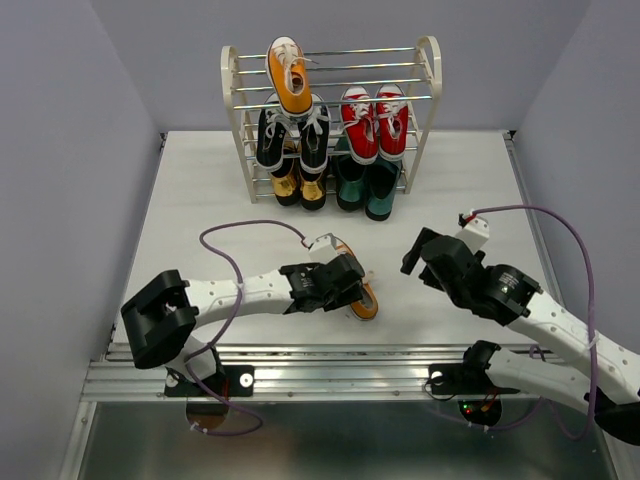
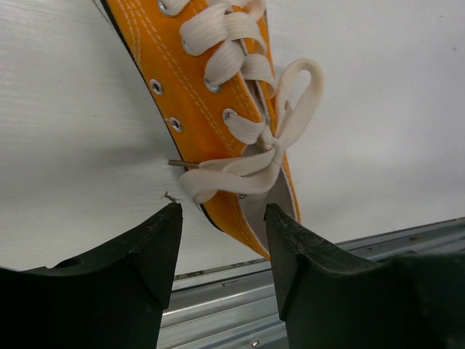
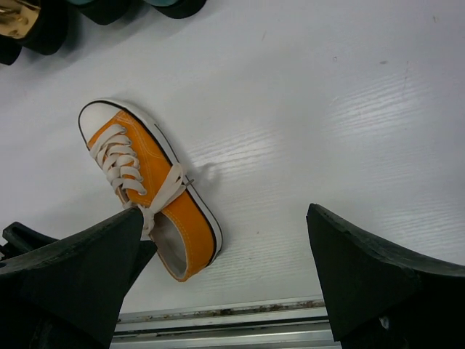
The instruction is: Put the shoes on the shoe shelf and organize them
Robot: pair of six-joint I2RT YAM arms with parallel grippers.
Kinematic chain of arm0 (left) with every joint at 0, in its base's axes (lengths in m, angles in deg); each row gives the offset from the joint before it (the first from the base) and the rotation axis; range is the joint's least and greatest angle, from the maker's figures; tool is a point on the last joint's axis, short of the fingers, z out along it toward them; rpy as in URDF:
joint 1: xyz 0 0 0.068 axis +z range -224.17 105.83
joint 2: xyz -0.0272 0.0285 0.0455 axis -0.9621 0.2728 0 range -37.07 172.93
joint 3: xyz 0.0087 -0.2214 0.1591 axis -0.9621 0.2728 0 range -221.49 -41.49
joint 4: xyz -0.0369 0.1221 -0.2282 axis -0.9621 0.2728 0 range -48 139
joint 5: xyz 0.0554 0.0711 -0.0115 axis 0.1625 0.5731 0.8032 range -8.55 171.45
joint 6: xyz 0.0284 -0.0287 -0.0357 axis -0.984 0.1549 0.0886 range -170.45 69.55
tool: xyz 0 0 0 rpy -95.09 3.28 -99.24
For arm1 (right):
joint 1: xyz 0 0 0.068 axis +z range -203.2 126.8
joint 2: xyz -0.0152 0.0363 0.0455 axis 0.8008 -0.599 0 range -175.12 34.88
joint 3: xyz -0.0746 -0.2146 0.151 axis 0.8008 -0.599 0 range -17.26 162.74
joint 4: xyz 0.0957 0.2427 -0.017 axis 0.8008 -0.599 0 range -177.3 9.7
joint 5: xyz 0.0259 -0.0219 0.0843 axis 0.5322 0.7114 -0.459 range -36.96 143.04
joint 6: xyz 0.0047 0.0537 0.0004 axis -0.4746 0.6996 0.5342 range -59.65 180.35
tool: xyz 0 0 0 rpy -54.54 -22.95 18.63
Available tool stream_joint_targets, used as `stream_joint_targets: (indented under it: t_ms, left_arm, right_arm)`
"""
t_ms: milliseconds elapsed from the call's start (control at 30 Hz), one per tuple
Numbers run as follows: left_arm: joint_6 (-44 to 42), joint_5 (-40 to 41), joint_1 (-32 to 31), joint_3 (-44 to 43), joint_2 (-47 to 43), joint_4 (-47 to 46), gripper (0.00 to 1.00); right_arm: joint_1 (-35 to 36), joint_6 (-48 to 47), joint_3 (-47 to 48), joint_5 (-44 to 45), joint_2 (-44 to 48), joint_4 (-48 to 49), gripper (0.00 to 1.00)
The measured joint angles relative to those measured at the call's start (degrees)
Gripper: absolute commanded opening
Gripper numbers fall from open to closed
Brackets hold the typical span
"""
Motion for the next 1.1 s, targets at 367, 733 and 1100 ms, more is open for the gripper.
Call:
stream_joint_targets:
  t_ms: [367,733,1100]
  left_arm:
    - [2.2,0.1,-0.2,-2.4,7.5,1.7,0.55]
    - [0.5,0.1,-0.8,-4.8,12.5,3.2,0.0]
    - [-6.2,-2.4,-2.4,-5.0,2.4,14.2,0.0]
  right_arm:
    - [0.0,0.3,0.3,0.1,-2.0,-2.6,1.0]
    - [0.0,-0.4,0.3,-0.2,-3.5,-2.3,1.0]
    - [0.0,-0.4,0.3,0.6,-1.5,-2.3,1.0]
